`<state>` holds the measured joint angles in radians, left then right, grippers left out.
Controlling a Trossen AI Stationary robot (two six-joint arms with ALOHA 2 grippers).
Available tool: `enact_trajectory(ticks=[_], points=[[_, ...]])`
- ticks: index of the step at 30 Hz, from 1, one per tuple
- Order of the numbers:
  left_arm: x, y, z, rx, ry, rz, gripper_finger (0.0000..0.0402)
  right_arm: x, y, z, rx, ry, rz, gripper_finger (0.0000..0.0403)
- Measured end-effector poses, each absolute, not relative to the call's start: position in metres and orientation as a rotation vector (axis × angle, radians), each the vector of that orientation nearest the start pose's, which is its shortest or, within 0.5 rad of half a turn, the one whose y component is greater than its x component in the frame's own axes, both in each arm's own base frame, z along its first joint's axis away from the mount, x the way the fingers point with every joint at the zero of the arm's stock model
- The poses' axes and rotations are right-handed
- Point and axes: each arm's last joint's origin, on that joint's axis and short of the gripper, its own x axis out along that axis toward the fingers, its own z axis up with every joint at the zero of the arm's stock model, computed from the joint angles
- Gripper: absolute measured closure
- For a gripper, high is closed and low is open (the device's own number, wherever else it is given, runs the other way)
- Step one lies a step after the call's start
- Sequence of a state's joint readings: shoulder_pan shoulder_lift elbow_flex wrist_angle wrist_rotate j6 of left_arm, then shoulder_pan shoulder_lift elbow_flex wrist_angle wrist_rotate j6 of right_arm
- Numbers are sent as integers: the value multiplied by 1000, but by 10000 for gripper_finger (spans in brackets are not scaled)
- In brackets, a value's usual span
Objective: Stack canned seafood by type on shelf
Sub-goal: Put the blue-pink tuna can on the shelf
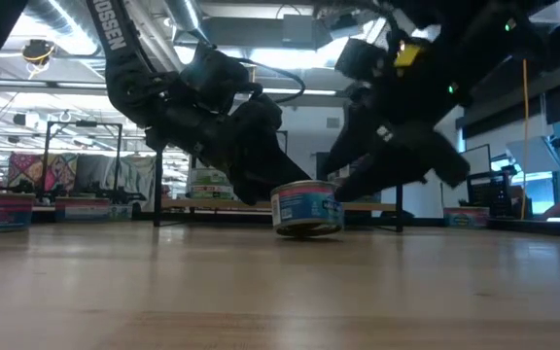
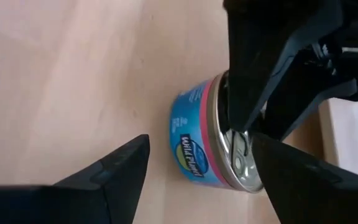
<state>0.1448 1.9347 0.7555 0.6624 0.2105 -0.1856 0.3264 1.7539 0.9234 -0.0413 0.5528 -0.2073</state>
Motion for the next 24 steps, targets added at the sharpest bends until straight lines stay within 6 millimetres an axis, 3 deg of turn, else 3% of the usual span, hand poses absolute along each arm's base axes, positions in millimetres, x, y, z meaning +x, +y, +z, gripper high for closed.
enact_trajectory(ticks=[17, 24], points=[[343, 44, 98, -280, 519, -13, 153, 337, 88, 110, -856, 876, -279, 119], [343, 44, 98, -289, 522, -18, 153, 345, 70, 107, -803, 877, -263, 122]])
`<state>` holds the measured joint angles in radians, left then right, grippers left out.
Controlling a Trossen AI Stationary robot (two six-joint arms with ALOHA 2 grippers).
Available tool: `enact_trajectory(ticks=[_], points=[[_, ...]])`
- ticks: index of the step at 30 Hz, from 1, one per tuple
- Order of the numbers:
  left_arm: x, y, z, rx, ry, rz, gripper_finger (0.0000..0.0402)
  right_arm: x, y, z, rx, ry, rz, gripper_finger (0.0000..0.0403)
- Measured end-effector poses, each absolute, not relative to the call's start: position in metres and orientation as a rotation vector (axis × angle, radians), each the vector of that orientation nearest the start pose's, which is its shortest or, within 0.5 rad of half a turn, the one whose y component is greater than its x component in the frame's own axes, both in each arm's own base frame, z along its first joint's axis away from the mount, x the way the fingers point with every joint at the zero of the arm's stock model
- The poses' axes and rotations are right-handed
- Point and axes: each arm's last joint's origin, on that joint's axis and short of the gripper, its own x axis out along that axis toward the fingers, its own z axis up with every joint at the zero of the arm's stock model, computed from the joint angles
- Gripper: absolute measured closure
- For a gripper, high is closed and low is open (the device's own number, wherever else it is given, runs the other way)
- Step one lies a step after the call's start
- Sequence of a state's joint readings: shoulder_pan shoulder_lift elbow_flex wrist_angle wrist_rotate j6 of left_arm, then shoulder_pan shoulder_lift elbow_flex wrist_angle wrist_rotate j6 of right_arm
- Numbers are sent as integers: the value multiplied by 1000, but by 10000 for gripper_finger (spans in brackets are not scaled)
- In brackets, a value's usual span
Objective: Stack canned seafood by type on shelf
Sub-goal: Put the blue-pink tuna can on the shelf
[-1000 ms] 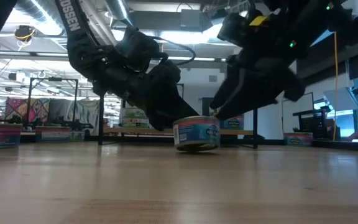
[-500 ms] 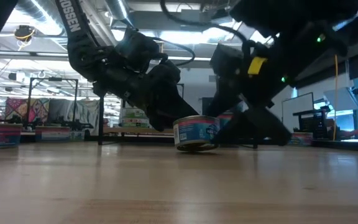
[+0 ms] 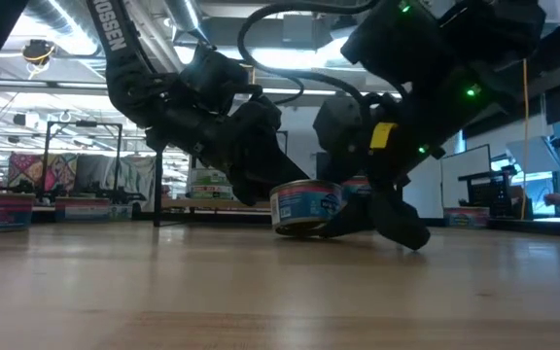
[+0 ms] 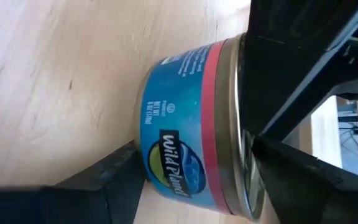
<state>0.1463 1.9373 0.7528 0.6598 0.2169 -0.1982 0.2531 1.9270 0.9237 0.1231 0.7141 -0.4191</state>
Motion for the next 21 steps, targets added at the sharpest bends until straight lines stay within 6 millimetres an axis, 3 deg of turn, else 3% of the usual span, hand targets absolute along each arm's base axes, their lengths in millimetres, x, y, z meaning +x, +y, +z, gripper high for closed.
enact_trajectory(ticks=[5, 15, 21], points=[[343, 45, 98, -305, 521, -10, 153, 346, 65, 107, -802, 882, -255, 172], [343, 46, 99, -334, 516, -3, 153, 342, 72, 111, -815, 883, -253, 178], [335, 43, 117, -333, 537, -13, 153, 338, 81, 125, -766, 842, -223, 200]])
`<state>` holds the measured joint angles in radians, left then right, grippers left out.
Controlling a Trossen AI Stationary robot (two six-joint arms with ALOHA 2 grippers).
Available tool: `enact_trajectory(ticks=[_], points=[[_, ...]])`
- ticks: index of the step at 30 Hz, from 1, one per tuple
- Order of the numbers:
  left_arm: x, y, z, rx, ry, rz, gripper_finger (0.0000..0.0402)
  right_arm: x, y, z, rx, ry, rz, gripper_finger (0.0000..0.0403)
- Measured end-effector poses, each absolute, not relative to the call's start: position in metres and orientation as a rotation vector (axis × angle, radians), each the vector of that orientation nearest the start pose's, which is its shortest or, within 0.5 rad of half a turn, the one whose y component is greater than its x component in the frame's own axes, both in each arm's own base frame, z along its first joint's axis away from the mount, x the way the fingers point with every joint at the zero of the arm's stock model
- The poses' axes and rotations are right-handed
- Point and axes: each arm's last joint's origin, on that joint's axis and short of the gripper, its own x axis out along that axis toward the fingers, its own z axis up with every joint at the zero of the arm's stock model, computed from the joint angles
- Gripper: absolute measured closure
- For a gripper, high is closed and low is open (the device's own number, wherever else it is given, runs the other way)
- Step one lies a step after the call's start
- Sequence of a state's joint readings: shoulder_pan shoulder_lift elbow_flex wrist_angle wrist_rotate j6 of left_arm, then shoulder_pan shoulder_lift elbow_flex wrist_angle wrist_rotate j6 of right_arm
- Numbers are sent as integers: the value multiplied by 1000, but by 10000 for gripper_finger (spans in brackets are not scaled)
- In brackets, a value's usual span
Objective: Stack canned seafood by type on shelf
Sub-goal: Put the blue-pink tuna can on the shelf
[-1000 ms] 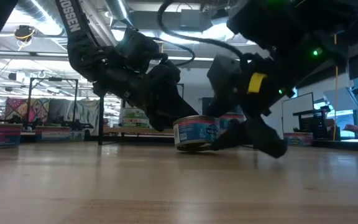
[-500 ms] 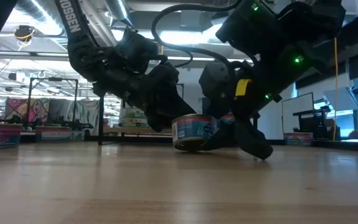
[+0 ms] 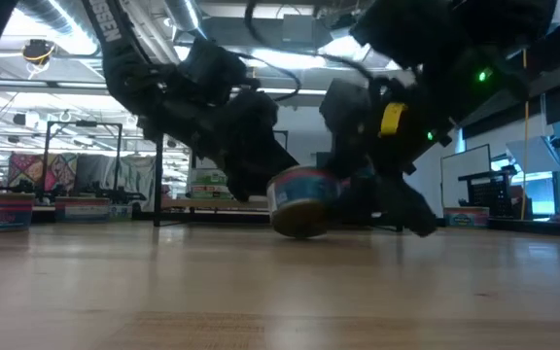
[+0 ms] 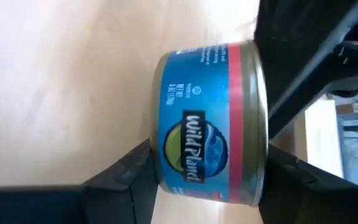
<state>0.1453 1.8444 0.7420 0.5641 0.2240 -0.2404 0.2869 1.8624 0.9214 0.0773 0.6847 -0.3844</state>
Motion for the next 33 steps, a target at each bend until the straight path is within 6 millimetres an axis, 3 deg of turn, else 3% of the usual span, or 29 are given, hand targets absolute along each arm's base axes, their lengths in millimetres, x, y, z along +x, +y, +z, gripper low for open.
enact_trajectory(ticks=[6, 11, 15, 20, 26, 33], points=[[300, 28, 144, -244, 550, 16, 153, 333, 80, 144, -678, 815, -231, 203], [254, 11, 142, -187, 433, 95, 153, 328, 77, 165, -657, 773, -253, 203], [224, -1, 136, -240, 368, 90, 153, 327, 74, 185, -647, 723, -279, 203], [210, -7, 143, -228, 319, 83, 153, 339, 65, 212, -660, 687, -346, 203], [204, -6, 142, -160, 394, 98, 153, 357, 31, 240, -660, 684, -420, 204], [198, 1, 134, -166, 484, 219, 153, 365, -45, 263, -593, 695, -548, 204]])
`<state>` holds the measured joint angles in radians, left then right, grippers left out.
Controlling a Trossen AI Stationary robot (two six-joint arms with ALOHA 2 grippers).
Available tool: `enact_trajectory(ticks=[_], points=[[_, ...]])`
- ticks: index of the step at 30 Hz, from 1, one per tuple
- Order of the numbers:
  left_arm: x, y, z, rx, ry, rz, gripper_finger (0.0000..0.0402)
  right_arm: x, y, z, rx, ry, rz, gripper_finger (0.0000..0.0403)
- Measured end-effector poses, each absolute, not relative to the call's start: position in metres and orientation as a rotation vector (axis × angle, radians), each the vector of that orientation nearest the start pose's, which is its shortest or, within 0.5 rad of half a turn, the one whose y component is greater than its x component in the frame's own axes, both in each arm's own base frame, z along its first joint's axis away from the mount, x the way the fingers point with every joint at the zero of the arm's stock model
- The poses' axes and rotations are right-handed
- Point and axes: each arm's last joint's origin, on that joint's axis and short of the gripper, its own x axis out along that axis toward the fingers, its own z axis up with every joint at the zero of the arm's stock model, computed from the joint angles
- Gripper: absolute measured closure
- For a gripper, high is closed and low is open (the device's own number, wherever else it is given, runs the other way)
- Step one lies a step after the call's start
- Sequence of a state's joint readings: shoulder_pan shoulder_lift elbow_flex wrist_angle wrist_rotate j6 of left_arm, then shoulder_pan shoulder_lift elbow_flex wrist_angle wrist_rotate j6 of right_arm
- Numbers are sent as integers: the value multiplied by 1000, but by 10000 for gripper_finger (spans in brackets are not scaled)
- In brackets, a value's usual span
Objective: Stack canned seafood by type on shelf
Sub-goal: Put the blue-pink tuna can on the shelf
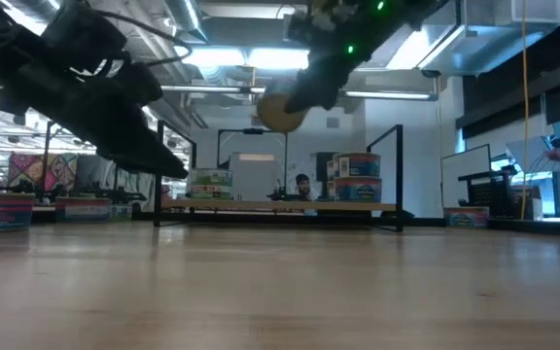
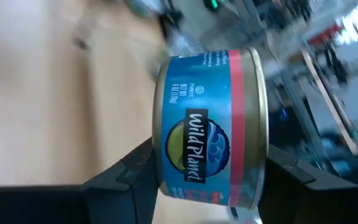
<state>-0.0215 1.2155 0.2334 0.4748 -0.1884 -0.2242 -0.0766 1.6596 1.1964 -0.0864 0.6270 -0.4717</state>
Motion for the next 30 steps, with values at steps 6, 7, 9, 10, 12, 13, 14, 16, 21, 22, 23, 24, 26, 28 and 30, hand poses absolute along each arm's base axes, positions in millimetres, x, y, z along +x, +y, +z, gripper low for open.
enact_trajectory(ticks=[6, 7, 9, 10, 12, 13, 14, 16, 21, 22, 23, 24, 26, 28, 30], points=[[198, 2, 133, -192, 485, 232, 153, 356, -88, 261, -555, 752, -633, 204], [198, 2, 133, -191, 493, 233, 153, 356, -91, 261, -543, 749, -637, 204], [197, 2, 132, -178, 510, 232, 153, 356, -95, 259, -489, 738, -652, 204], [197, 2, 132, -166, 510, 229, 153, 357, -97, 257, -454, 730, -658, 204], [198, 2, 133, -175, 491, 231, 153, 359, -103, 250, -392, 727, -616, 204], [198, 2, 134, -193, 480, 236, 153, 362, -105, 245, -376, 726, -597, 204], [199, 2, 135, -200, 469, 237, 153, 364, -108, 240, -370, 728, -587, 204], [200, 2, 137, -192, 442, 231, 153, 368, -113, 231, -385, 745, -591, 204], [201, 2, 140, -220, 414, 234, 153, 374, -130, 210, -411, 774, -660, 204], [201, 2, 140, -236, 413, 238, 153, 375, -134, 206, -413, 782, -674, 204], [201, 2, 140, -243, 413, 239, 153, 375, -137, 203, -414, 789, -684, 204], [201, 2, 140, -244, 412, 239, 153, 375, -139, 201, -415, 794, -692, 204], [201, 2, 140, -245, 412, 240, 153, 375, -145, 195, -411, 805, -704, 204], [201, 2, 140, -244, 409, 245, 153, 376, -147, 190, -407, 809, -712, 204], [202, 3, 141, -236, 387, 264, 153, 377, -150, 188, -394, 796, -707, 204]])
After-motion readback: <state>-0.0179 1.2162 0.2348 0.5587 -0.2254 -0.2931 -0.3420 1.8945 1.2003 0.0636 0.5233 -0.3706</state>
